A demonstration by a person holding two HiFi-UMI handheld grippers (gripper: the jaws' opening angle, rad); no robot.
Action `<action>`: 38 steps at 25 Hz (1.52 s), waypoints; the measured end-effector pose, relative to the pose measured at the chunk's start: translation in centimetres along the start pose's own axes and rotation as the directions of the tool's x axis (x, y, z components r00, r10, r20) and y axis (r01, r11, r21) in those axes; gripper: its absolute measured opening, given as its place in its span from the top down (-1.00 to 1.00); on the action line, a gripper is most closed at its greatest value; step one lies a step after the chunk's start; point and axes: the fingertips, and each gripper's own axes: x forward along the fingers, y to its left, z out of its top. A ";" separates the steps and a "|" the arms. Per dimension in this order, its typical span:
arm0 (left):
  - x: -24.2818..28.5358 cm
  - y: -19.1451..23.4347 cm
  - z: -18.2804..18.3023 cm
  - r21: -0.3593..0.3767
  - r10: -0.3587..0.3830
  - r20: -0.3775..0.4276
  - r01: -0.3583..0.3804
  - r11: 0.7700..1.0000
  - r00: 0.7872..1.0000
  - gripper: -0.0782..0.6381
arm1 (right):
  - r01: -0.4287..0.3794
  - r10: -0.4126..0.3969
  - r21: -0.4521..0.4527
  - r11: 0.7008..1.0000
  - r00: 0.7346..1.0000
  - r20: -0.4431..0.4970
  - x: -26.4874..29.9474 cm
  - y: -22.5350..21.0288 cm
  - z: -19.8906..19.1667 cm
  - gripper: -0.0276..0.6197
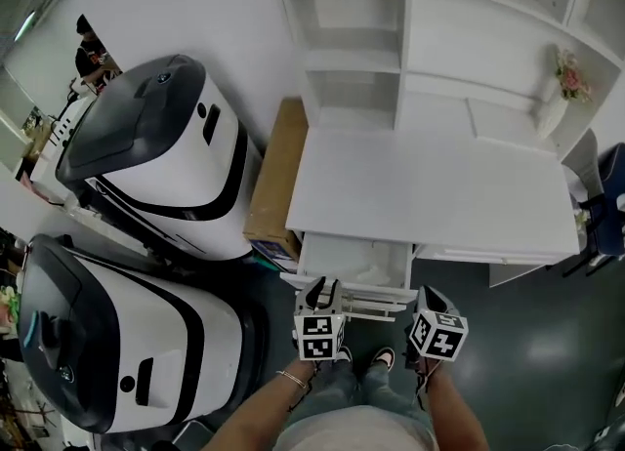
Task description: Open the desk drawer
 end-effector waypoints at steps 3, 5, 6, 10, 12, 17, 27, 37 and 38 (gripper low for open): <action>-1.9 3.1 7.6 0.025 0.057 0.150 -0.062 0.998 0.987 0.47 | -0.033 0.039 -0.057 0.998 0.995 0.090 0.2 1.1 5.1 0.89; -3.2 4.6 12.3 0.035 0.083 0.233 -0.094 0.995 0.969 0.47 | -0.048 0.062 -0.090 0.995 0.986 0.155 -0.1 1.7 8.8 0.89; -3.9 5.2 14.5 0.039 0.091 0.274 -0.105 0.994 0.957 0.47 | -0.056 0.075 -0.103 0.993 0.979 0.188 -0.4 2.0 10.8 0.89; -6.4 6.6 22.8 0.069 0.078 0.412 -0.117 0.991 0.908 0.47 | -0.084 0.139 -0.171 0.982 0.928 0.345 -2.1 3.8 20.2 0.89; -7.2 7.0 26.4 0.061 0.059 0.442 -0.096 0.994 0.895 0.47 | -0.087 0.169 -0.206 0.975 0.889 0.425 -3.8 4.6 24.8 0.89; -10.6 8.3 34.2 0.037 0.049 0.521 -0.079 0.996 0.852 0.52 | -0.078 0.219 -0.258 0.963 0.783 0.582 -9.6 6.2 32.6 0.89; -13.3 9.3 38.2 0.009 0.101 0.607 -0.134 0.991 0.788 0.70 | -0.022 0.156 -0.199 0.980 0.706 0.691 -14.1 4.6 33.7 0.89; -11.4 7.9 36.3 -0.018 0.066 0.560 -0.067 0.998 0.826 0.72 | 0.024 0.112 -0.188 0.982 0.727 0.677 -14.3 4.1 32.1 0.90; -11.4 7.9 36.2 -0.021 0.065 0.559 -0.064 0.998 0.826 0.72 | 0.048 0.100 -0.197 0.979 0.729 0.677 -14.4 4.2 32.1 0.90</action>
